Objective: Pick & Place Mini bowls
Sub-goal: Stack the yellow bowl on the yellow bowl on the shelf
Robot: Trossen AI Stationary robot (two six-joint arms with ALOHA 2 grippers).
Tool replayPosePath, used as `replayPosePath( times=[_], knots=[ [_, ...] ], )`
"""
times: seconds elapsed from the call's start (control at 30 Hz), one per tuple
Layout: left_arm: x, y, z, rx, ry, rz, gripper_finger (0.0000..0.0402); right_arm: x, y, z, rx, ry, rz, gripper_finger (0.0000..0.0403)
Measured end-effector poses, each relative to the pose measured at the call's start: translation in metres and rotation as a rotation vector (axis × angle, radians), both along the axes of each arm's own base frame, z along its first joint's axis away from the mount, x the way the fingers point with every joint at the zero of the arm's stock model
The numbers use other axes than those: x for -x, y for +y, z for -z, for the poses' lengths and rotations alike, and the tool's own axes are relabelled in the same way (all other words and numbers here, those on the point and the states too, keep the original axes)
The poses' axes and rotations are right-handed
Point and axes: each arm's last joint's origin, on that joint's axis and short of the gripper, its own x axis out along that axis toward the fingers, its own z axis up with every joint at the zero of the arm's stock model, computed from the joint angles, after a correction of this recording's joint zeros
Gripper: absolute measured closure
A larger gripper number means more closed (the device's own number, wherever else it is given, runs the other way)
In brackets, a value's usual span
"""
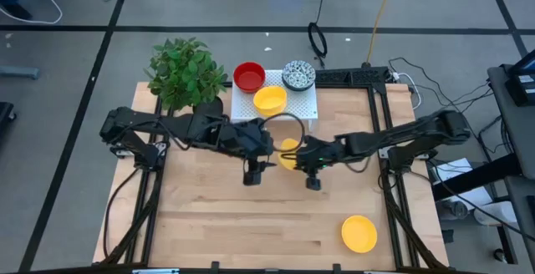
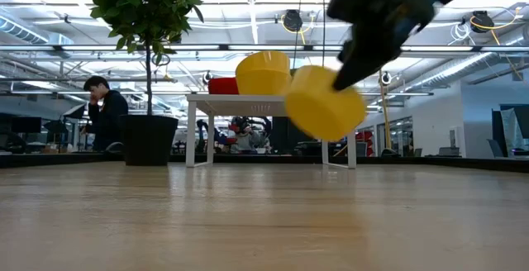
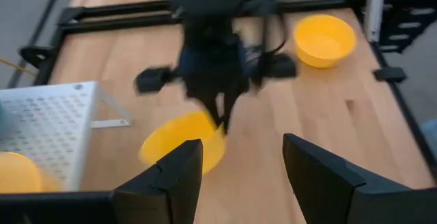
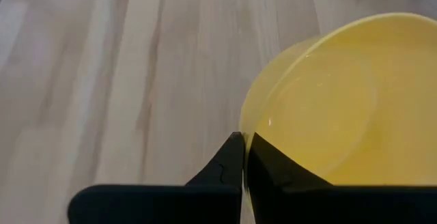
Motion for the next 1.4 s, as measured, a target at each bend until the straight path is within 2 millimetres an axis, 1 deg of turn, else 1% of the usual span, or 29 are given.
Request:
replayPosePath(
  times=[0.07, 0.2, 0.3, 0.4, 0.47, 0.53, 0.63, 0.73, 0.87, 1.03, 1.13, 1.23, 1.33, 1.4],
  knots=[
    [0.004, -0.007, -0.001, 0.011, 0.007, 0.011, 0.0195, -0.010, -0.002, 0.012, 0.004, 0.006, 0.008, 0.0403],
    [0.009, -0.019, 0.000, 0.022, 0.037, 0.034, 0.0195, -0.022, -0.009, 0.033, -0.003, 0.052, 0.037, 0.0394],
    [0.012, -0.026, 0.003, 0.016, 0.069, 0.052, 0.0195, -0.025, -0.013, 0.043, -0.016, 0.082, 0.035, 0.0371],
    [0.014, -0.029, 0.004, 0.012, 0.091, 0.053, 0.0195, -0.026, -0.016, 0.047, -0.010, 0.099, 0.036, 0.0341],
    [0.016, -0.029, 0.006, -0.002, 0.108, 0.030, 0.0195, -0.026, -0.017, 0.045, -0.002, 0.087, 0.031, 0.0320],
    [0.017, -0.028, 0.007, -0.019, 0.116, -0.005, 0.0195, -0.022, -0.018, 0.039, 0.000, 0.084, 0.030, 0.0298],
    [0.016, -0.024, 0.008, -0.034, 0.120, -0.058, 0.0195, -0.013, -0.018, 0.021, -0.007, 0.049, 0.036, 0.0271],
    [0.010, -0.019, 0.014, -0.039, 0.136, -0.076, 0.0195, 0.003, -0.018, 0.002, -0.038, 0.047, 0.069, 0.0252],
    [-0.009, -0.013, 0.035, -0.093, 0.191, -0.047, 0.0195, 0.030, -0.017, -0.021, -0.098, 0.067, 0.133, 0.0242],
    [-0.036, -0.006, 0.074, -0.243, 0.296, 0.079, 0.0195, 0.063, -0.006, -0.036, -0.154, 0.144, 0.198, 0.0246],
    [-0.051, -0.002, 0.102, -0.337, 0.376, 0.178, 0.0195, 0.081, 0.005, -0.037, -0.182, 0.242, 0.219, 0.0249],
    [-0.065, 0.001, 0.132, -0.388, 0.444, 0.273, 0.0195, 0.097, 0.019, -0.034, -0.203, 0.353, 0.235, 0.0249],
    [-0.077, 0.003, 0.158, -0.438, 0.482, 0.343, 0.0195, 0.107, 0.034, -0.031, -0.205, 0.434, 0.229, 0.0249],
    [-0.084, 0.007, 0.170, -0.461, 0.478, 0.365, 0.0195, 0.113, 0.043, -0.030, -0.218, 0.470, 0.216, 0.0249]
  ],
)
